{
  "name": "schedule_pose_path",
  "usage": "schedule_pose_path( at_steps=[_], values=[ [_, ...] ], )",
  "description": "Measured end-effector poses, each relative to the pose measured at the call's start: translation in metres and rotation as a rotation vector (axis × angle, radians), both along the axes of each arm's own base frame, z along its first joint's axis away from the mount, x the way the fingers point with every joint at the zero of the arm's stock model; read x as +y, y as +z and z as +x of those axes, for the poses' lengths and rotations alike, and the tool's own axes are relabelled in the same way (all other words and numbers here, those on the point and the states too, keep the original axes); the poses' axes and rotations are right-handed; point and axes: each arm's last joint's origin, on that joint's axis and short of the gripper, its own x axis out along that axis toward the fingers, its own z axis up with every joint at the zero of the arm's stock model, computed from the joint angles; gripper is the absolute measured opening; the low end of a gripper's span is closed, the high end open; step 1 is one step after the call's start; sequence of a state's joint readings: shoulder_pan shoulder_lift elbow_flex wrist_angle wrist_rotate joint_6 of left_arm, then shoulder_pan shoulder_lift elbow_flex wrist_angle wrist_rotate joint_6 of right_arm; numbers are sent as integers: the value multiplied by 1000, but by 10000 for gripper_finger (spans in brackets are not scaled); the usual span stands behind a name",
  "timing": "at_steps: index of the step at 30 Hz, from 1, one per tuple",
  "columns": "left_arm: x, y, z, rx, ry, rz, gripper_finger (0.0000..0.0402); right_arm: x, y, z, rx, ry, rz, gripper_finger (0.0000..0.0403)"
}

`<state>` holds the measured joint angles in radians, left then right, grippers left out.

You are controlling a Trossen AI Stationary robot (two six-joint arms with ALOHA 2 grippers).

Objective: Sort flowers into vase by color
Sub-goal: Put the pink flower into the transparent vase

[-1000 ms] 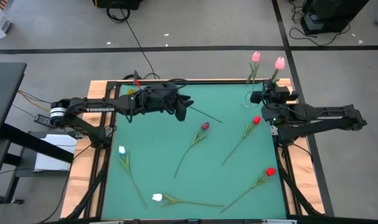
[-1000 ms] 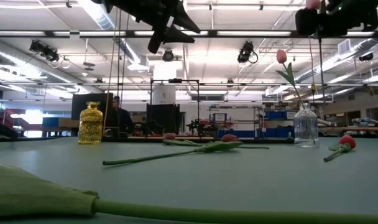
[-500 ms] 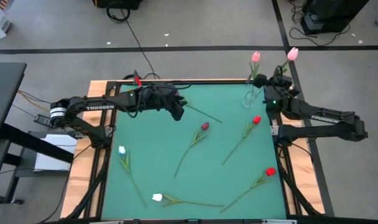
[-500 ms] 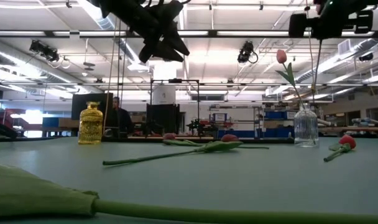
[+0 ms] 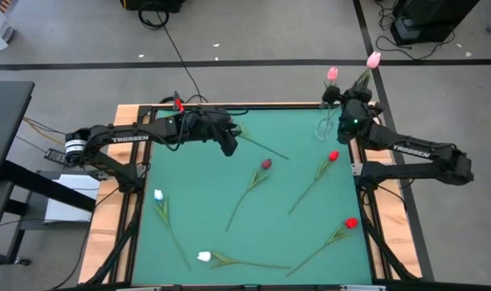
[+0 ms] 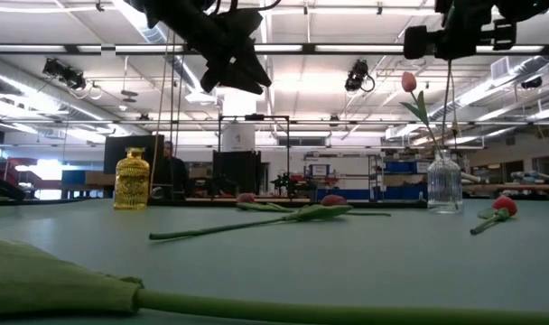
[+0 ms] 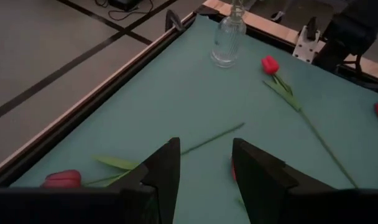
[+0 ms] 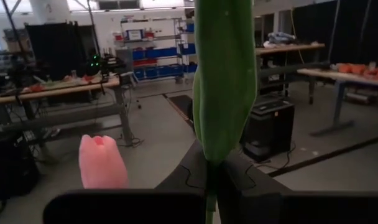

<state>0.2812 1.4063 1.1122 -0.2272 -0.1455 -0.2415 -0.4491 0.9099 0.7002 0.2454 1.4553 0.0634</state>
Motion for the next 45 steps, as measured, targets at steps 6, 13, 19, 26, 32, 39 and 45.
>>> schedule_pose_path(
  at_steps=[6,13,19,26,32,39,45],
  values=[
    [5,0,-1,8,5,16,153,-8,-2,6,48,42,9,17],
    [6,0,-2,8,9,17,153,-15,-14,19,115,89,43,20],
    [6,0,-2,8,10,15,153,-9,-17,25,194,126,70,72],
    [6,0,-2,-2,21,-1,153,7,-7,16,170,81,55,128],
    [6,0,-1,-8,25,-7,153,12,-8,16,197,112,65,142],
    [4,0,-1,-33,49,-57,153,26,20,18,178,177,41,143],
    [-4,0,1,-41,35,-76,153,34,58,9,209,98,62,143]
  ],
)
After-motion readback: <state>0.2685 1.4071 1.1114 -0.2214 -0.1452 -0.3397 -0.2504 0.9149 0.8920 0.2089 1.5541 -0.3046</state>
